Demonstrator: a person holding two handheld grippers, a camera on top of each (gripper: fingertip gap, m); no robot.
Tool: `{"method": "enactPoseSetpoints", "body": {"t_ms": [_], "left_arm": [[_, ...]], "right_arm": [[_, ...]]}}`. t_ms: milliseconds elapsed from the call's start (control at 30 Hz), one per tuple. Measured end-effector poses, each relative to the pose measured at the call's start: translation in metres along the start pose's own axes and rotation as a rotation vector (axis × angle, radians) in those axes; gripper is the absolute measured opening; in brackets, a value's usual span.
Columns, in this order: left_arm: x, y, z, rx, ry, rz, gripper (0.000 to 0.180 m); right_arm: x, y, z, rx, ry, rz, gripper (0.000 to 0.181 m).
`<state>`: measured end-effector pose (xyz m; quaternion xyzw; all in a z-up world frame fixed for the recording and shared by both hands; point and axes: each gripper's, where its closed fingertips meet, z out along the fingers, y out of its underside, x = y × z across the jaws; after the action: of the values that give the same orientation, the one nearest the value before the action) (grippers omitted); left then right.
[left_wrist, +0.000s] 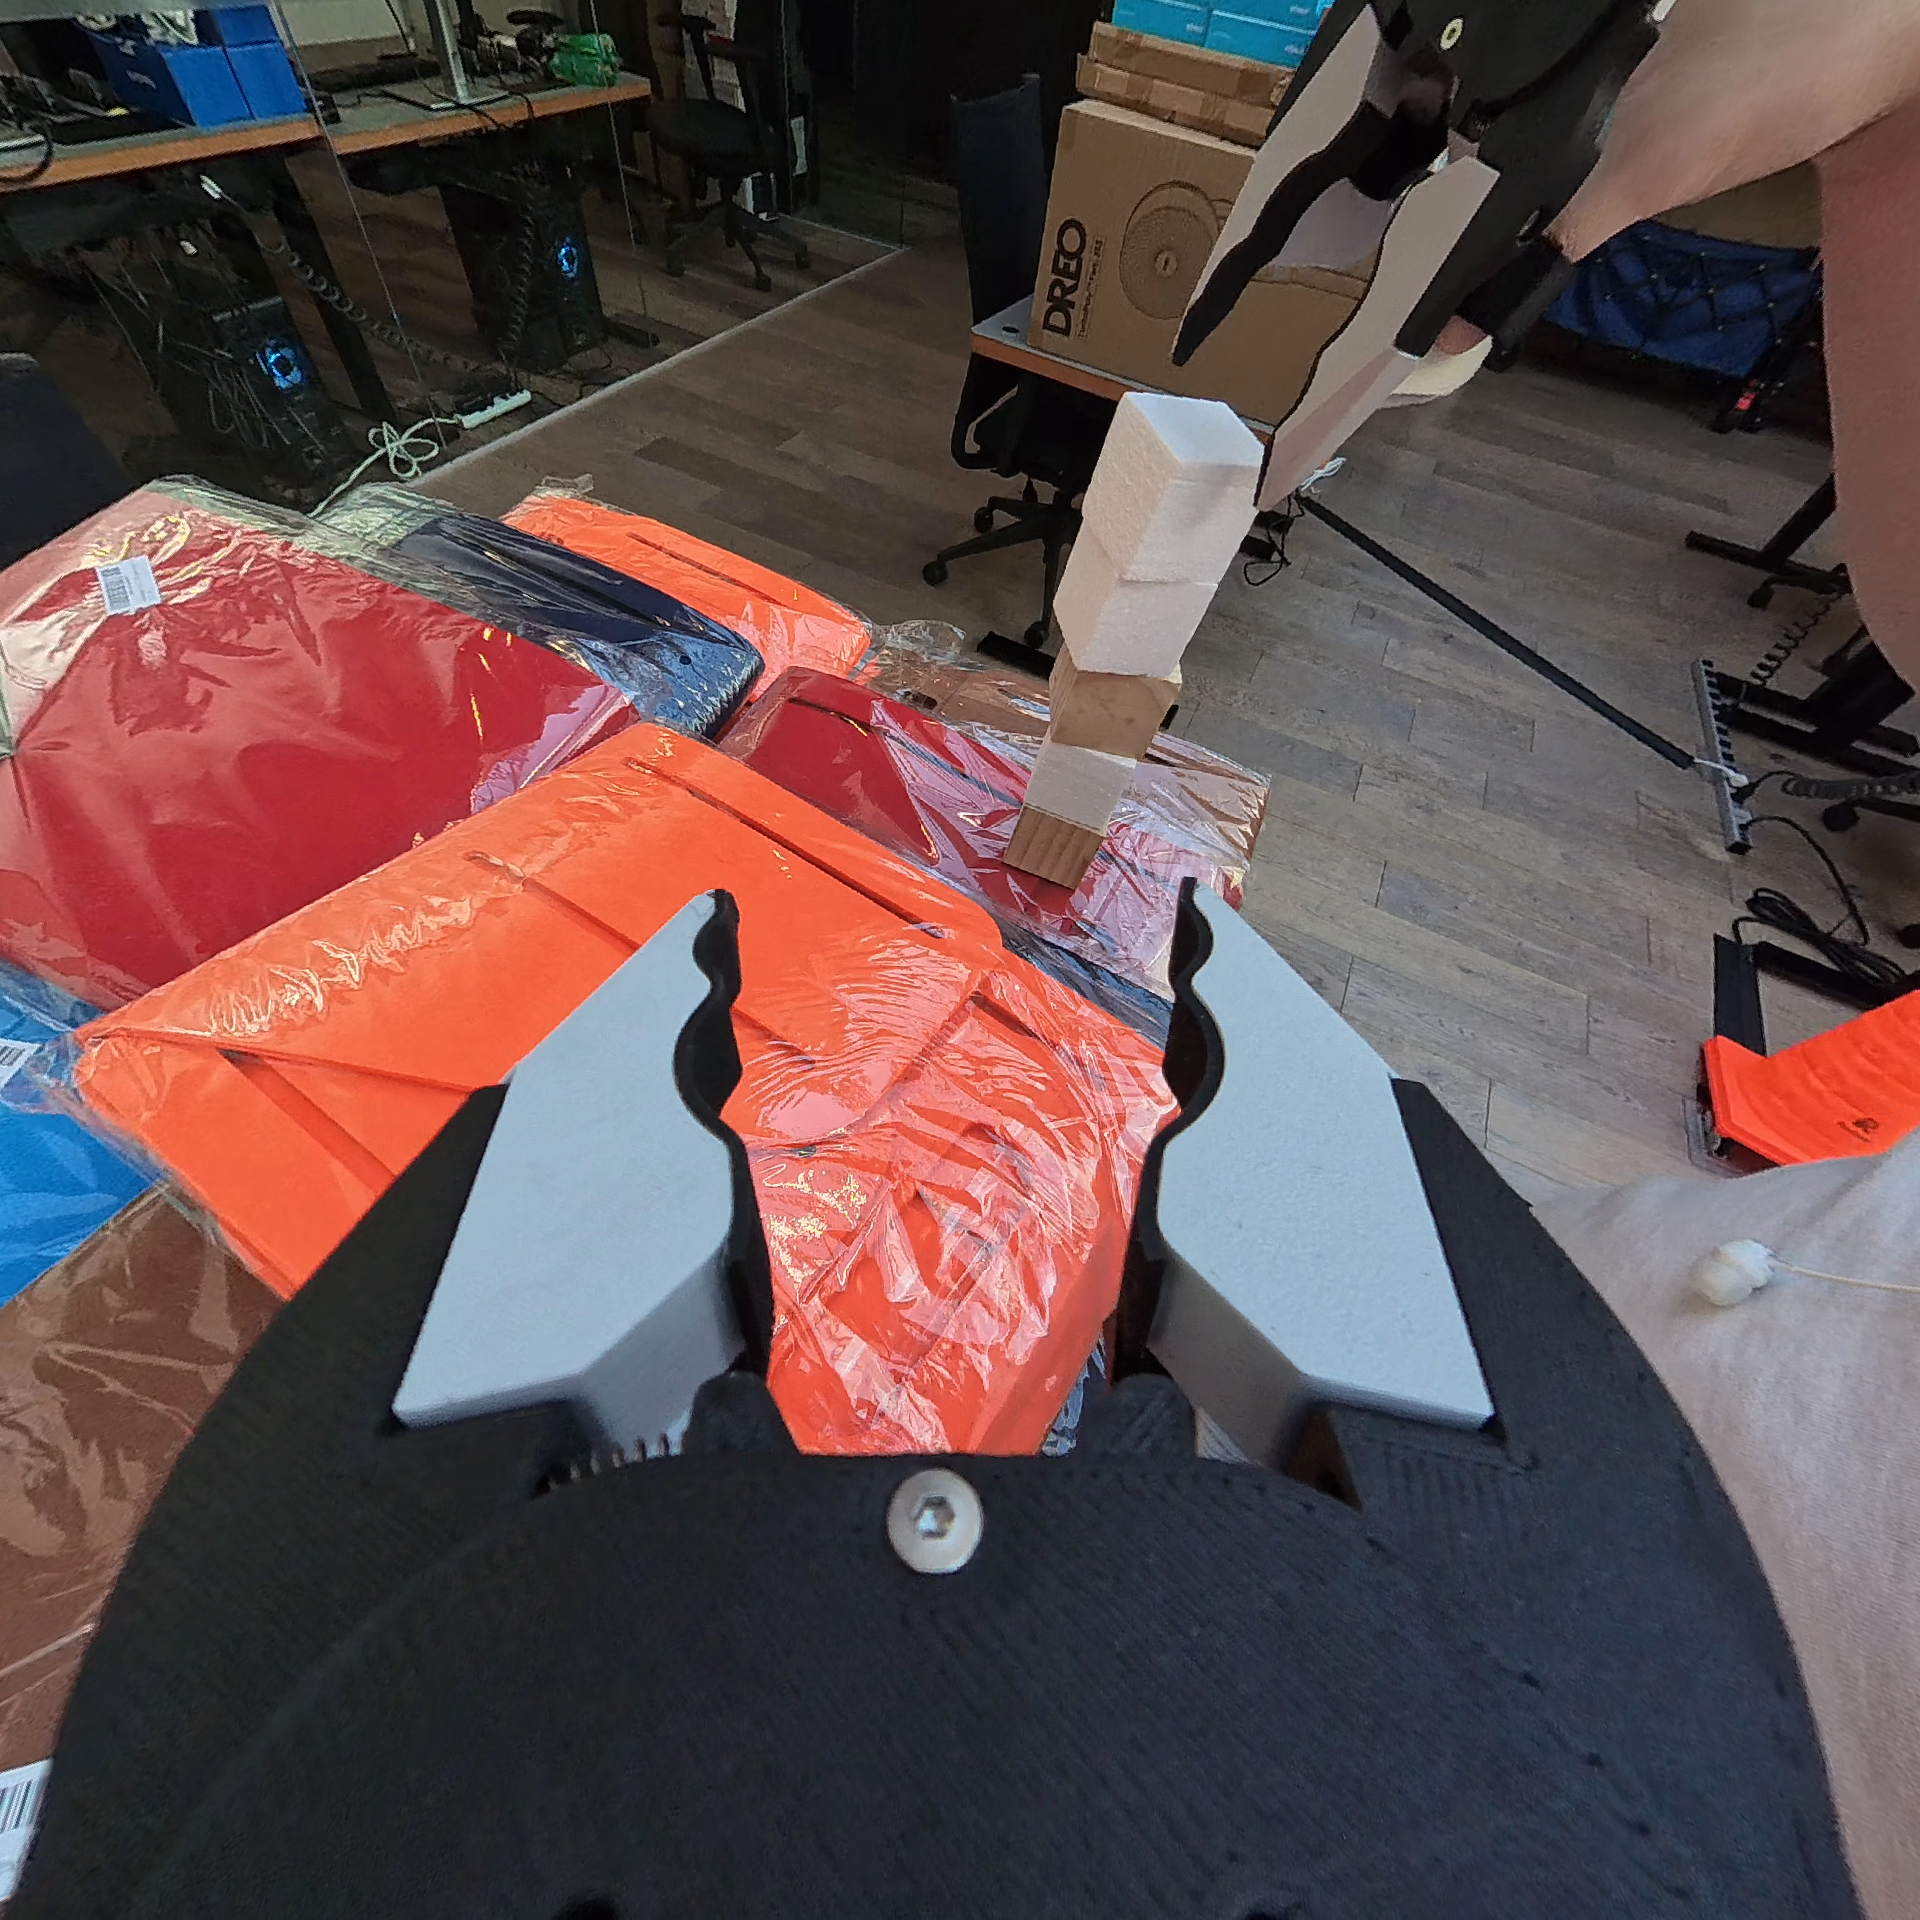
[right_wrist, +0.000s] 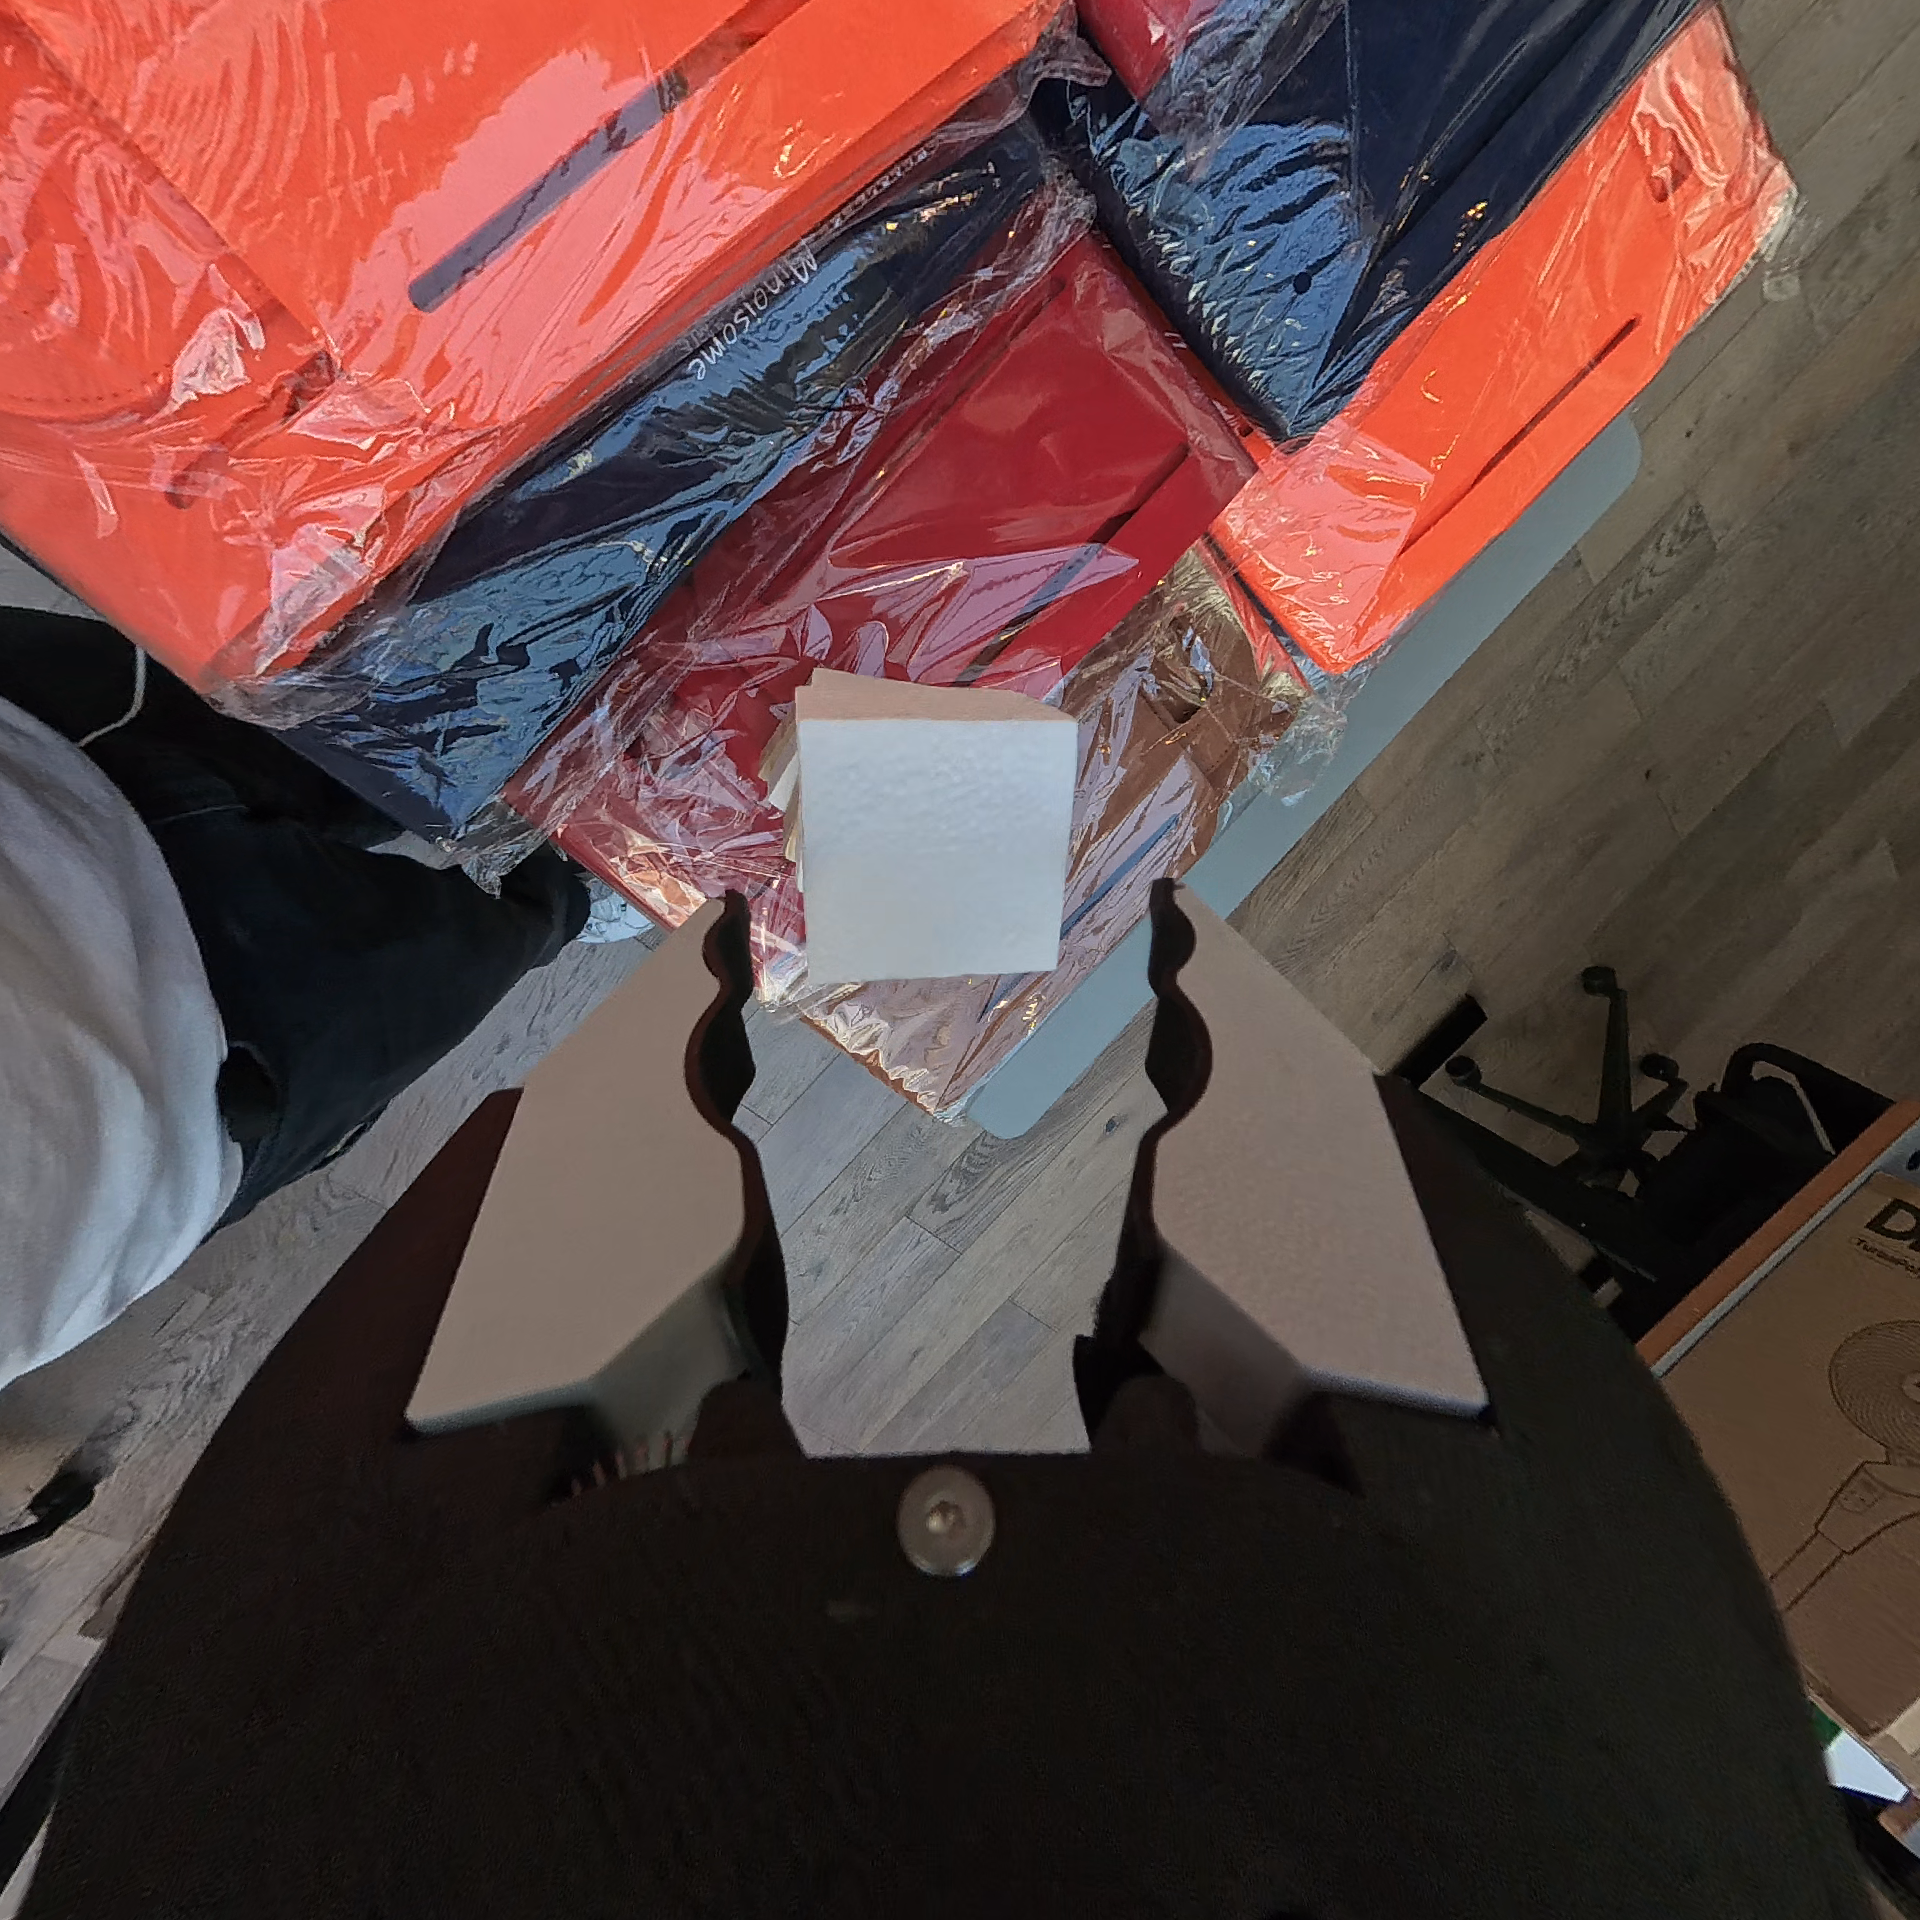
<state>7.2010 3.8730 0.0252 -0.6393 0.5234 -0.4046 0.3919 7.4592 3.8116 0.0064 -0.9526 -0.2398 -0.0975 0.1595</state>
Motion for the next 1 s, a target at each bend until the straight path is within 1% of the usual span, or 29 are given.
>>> {"method": "enactPoseSetpoints", "body": {"t_ms": [100,167,233,300,333,400,433,467,533,600,667,733,767,833,933,1000], "left_arm": [[-0.001,0.001,-0.006,-0.001,-0.013,0.011,0.083],[-0.006,0.001,-0.013,0.007,-0.044,0.025,0.085],[-0.019,-0.002,-0.030,0.048,-0.120,0.062,0.086],[-0.040,-0.006,-0.060,0.111,-0.227,0.101,0.085],[-0.051,-0.006,-0.078,0.139,-0.285,0.114,0.085],[-0.072,-0.003,-0.121,0.170,-0.401,0.130,0.084],[-0.081,0.003,-0.143,0.156,-0.460,0.131,0.086],[-0.090,0.011,-0.168,0.122,-0.533,0.130,0.090],[-0.104,0.032,-0.226,0.047,-0.716,0.119,0.091],[-0.101,0.052,-0.285,0.006,-0.856,0.078,0.090],[-0.089,0.075,-0.340,-0.020,-0.989,0.023,0.087],[-0.071,0.101,-0.385,-0.026,-1.093,-0.050,0.081],[-0.063,0.116,-0.402,-0.020,-1.126,-0.101,0.078],[-0.051,0.155,-0.425,-0.030,-1.145,-0.231,0.077],[-0.052,0.225,-0.467,-0.110,-1.223,-0.413,0.076],[-0.058,0.263,-0.492,-0.079,-1.233,-0.541,0.074]], "right_arm": [[0.000,-0.002,-0.010,0.069,0.035,0.029,0.079],[0.001,-0.004,-0.026,0.178,0.090,0.069,0.081],[-0.004,-0.004,-0.050,0.368,0.157,0.112,0.083],[-0.014,0.004,-0.077,0.599,0.223,0.175,0.094],[-0.021,0.013,-0.088,0.718,0.252,0.211,0.095],[-0.037,0.037,-0.105,0.959,0.321,0.317,0.094],[-0.049,0.050,-0.108,1.056,0.337,0.363,0.090],[-0.063,0.063,-0.103,1.110,0.337,0.398,0.087],[-0.086,0.084,-0.080,1.122,0.311,0.476,0.083],[-0.109,0.086,-0.059,1.134,0.232,0.500,0.082],[-0.125,0.076,-0.049,1.139,0.190,0.453,0.080],[-0.139,0.060,-0.044,1.148,0.165,0.377,0.076],[-0.145,0.052,-0.041,1.147,0.149,0.348,0.076],[-0.161,0.038,-0.034,1.131,0.097,0.299,0.075],[-0.189,0.030,-0.031,1.077,0.067,0.279,0.075],[-0.207,0.032,-0.033,1.066,0.082,0.285,0.072]]}}
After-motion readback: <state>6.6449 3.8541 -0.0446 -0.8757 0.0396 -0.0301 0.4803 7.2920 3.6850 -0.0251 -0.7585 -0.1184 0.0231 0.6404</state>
